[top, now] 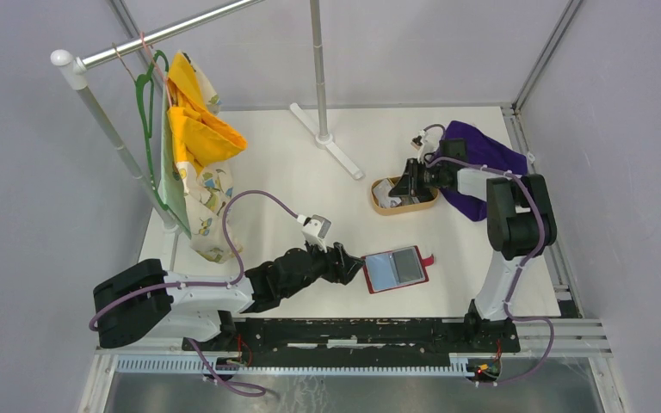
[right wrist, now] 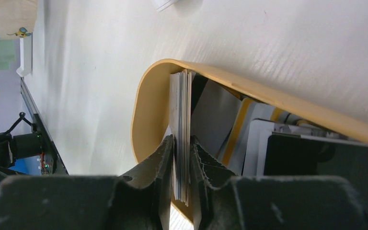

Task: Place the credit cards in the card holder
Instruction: Pick up the credit card from the storage box.

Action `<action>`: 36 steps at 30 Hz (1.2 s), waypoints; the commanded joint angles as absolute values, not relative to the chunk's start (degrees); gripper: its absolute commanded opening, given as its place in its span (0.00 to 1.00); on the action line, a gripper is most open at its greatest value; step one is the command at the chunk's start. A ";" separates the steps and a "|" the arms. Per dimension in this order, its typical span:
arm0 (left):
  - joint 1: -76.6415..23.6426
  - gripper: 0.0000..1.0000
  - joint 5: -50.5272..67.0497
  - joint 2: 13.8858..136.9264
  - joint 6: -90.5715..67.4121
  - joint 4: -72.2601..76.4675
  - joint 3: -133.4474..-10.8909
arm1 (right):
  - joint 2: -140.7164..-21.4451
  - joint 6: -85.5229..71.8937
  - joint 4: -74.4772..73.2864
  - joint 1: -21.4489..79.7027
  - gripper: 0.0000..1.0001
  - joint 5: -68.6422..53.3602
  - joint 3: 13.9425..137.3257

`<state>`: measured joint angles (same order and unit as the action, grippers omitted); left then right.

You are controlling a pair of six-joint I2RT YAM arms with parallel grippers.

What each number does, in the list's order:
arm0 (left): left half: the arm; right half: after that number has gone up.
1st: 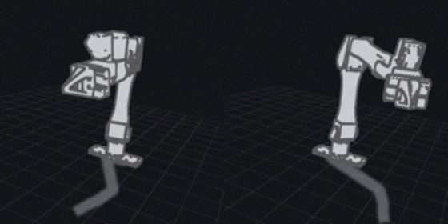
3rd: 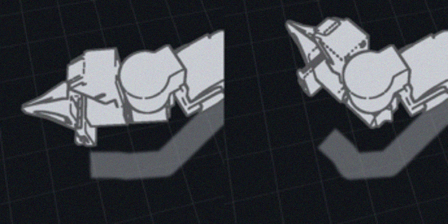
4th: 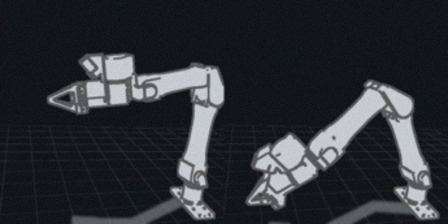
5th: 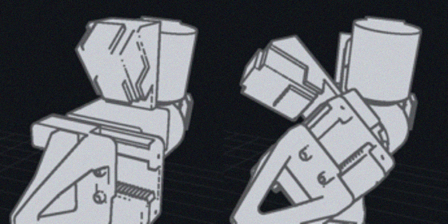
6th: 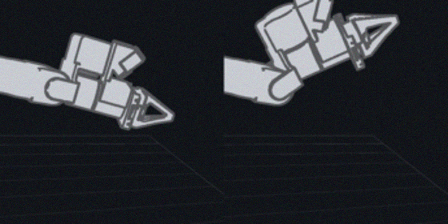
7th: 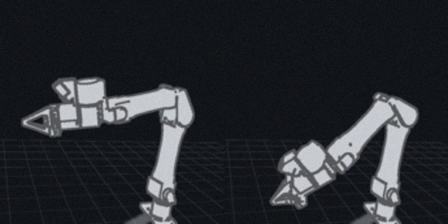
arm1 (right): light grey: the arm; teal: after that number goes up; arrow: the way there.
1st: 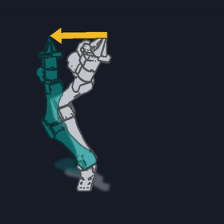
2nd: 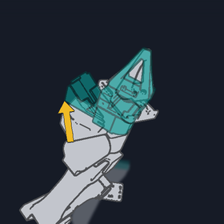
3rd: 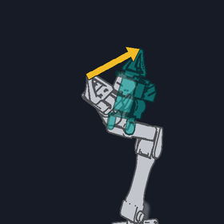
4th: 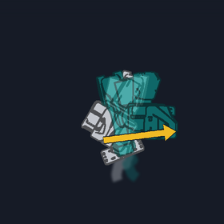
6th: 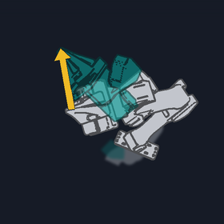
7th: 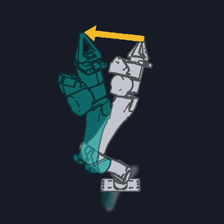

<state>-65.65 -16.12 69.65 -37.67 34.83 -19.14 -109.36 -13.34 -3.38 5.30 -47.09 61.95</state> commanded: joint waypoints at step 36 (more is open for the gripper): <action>-65.76 0.75 -15.82 70.13 -40.60 37.85 -21.27 | -112.15 -8.03 -12.28 3.21 0.06 -57.40 70.30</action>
<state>-65.65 -15.97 70.28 -37.69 34.85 -19.20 -114.67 -6.20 -15.84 3.68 -52.07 71.33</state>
